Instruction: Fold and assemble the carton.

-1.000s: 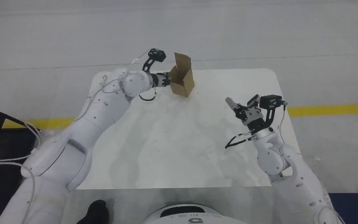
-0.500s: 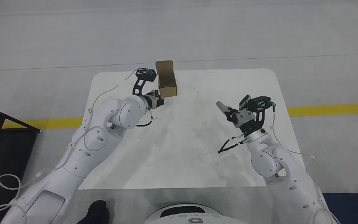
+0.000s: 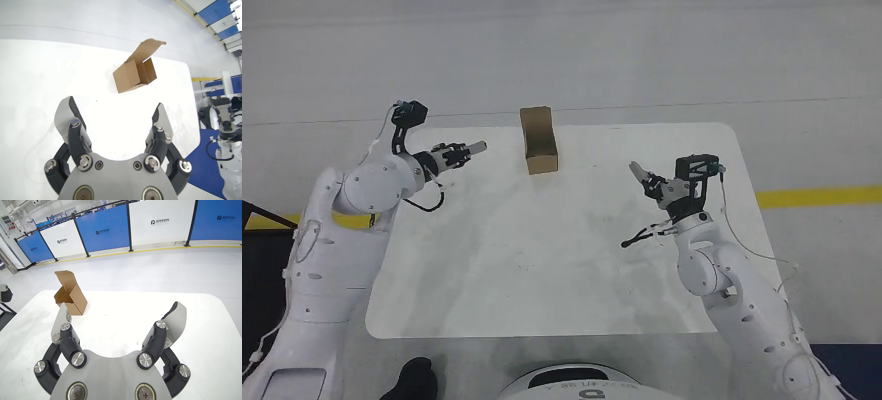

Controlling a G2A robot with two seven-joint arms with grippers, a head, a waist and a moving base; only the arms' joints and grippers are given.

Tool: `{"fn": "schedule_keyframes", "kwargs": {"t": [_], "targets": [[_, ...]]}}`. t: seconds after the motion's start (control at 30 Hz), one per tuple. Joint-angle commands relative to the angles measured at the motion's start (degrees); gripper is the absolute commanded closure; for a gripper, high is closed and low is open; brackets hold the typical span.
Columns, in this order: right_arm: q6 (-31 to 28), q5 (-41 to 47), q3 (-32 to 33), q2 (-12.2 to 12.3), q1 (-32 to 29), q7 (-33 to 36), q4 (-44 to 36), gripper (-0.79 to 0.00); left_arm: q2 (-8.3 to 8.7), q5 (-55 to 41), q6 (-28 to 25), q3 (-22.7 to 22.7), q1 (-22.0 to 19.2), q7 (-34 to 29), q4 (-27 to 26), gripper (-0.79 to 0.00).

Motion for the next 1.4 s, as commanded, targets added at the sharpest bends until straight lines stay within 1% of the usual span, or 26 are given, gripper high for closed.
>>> {"fn": "schedule_keyframes", "kwargs": {"t": [0.0, 0.07, 0.1, 0.13, 0.17, 0.23, 0.33, 0.4, 0.43, 0.47, 0.53, 0.57, 0.63, 0.73, 0.87, 0.9, 0.93, 0.97, 1.03, 1.07, 1.1, 1.2, 1.23, 1.27, 1.3, 1.37], "targets": [[0.0, 0.0, 0.0, 0.0, 0.0, 0.0, 0.0, -0.785, 0.32, -4.1, -2.1, -3.3, 1.0, -0.8, 0.7, -0.785], [0.0, 0.0, 0.0, 0.0, 0.0, 0.0, 0.0, -0.785, 0.54, -7.9, -3.8, -5.6, 2.1, -2.0, 1.4, -0.785], [-2.9, -2.8, -0.8, 0.1, 1.1, 0.7, 0.0, -0.785, 0.63, -9.2, -4.7, -6.5, 2.6, -2.4, 1.7, -0.785], [-7.6, -4.8, -2.0, 0.1, 3.4, 1.4, 1.0, -0.785, 0.65, -10.8, -5.0, -6.9, 2.9, -2.9, 2.0, -0.785], [-10.7, -5.2, -3.3, -0.2, 6.3, 2.4, 3.1, -0.785, 0.65, -10.8, -5.0, -6.9, 2.9, -2.9, 2.0, -0.785], [-15.9, -8.8, -8.1, -1.1, 14.0, 6.6, 7.3, -0.785, 0.65, -10.8, -5.0, -6.9, 2.9, -2.9, 2.0, -0.785], [-20.7, -7.0, -15.5, -3.6, 25.2, 7.4, 15.3, -0.785, 0.65, -10.8, -5.0, -6.9, 2.9, -2.9, 2.0, -0.785], [-21.3, -3.1, -20.0, -5.8, 31.4, 7.8, 21.7, -0.785, 0.65, -10.8, -5.0, -6.9, 2.9, -2.9, 2.0, -0.785], [-21.2, -1.1, -22.8, -7.4, 35.4, 7.9, 26.1, -0.785, 0.65, -10.8, -5.0, -6.9, 2.9, -2.9, 2.0, -0.785], [-20.8, -0.8, -24.3, -8.2, 37.1, 8.1, 28.2, -0.785, 0.65, -10.8, -5.0, -6.9, 2.9, -2.9, 2.0, -0.785], [-20.8, 3.8, -27.9, -10.7, 41.1, 8.0, 33.7, -0.785, 0.65, -10.8, -5.0, -6.9, 2.9, -2.9, 2.0, -0.785], [-19.6, 4.1, -29.6, -11.8, 43.0, 8.0, 36.6, -0.785, 0.65, -10.8, -5.0, -6.9, 2.9, -2.9, 2.0, -0.785], [-17.6, 6.1, -32.6, -14.2, 45.6, 7.7, 41.4, -0.785, 0.65, -10.8, -5.0, -6.9, 2.9, -2.9, 2.0, -0.785], [-13.3, 5.0, -37.2, -17.7, 48.7, 8.4, 48.2, -0.785, 0.65, -10.8, -5.0, -6.9, 2.9, -2.9, 2.0, -0.785], [-10.7, 5.7, -40.6, -21.6, 51.0, 7.4, 55.7, -0.745, 0.65, -10.8, -5.0, -6.9, 2.9, -2.9, 2.0, -0.785], [-10.7, 6.4, -40.8, -22.4, 51.3, 6.9, 57.4, -0.696, 0.65, -10.8, -5.0, -6.9, 2.9, -2.9, 2.0, -0.785], [-10.5, 6.9, -41.0, -23.1, 51.7, 6.6, 58.9, -0.625, 0.65, -10.8, -5.0, -6.9, 2.9, -2.9, 2.0, -0.785], [-10.7, 7.4, -41.1, -23.7, 52.0, 6.1, 60.0, -0.573, 0.65, -10.8, -5.0, -6.9, 2.9, -2.9, 2.0, -0.785], [-11.5, 7.6, -41.2, -24.7, 52.5, 5.1, 62.2, -0.511, 0.65, -10.8, -5.0, -6.9, 2.9, -2.9, 2.0, -0.785], [-11.7, 7.7, -41.2, -25.0, 52.6, 4.8, 62.6, -0.428, 0.65, -10.8, -5.0, -6.9, 2.9, -2.9, 2.0, -0.785], [-12.0, 7.7, -41.2, -25.3, 52.7, 4.5, 63.3, -0.372, 0.65, -10.8, -5.0, -6.9, 2.9, -2.9, 2.0, -0.785], [-10.5, 7.3, -40.8, -26.1, 53.0, 4.2, 64.8, -0.274, 0.65, -10.8, -5.0, -6.9, 2.9, -2.9, 2.0, -0.785], [-9.6, 7.0, -40.7, -26.2, 53.0, 4.3, 65.4, -0.203, 0.65, -10.8, -5.0, -6.9, 2.9, -2.9, 2.0, -0.785], [-8.3, 6.4, -40.6, -26.4, 53.1, 4.4, 65.7, -0.083, 0.65, -10.8, -5.0, -6.9, 2.9, -2.9, 2.0, -0.785], [-7.8, 6.3, -40.4, -26.5, 53.0, 4.6, 65.5, 0.000, 0.65, -10.8, -5.0, -6.9, 2.9, -2.9, 2.0, -0.785], [-7.8, 6.5, -39.7, -26.6, 52.6, 4.5, 65.1, 0.000, 0.65, -10.8, -5.0, -6.9, 2.9, -2.9, 2.0, -0.785]]}}
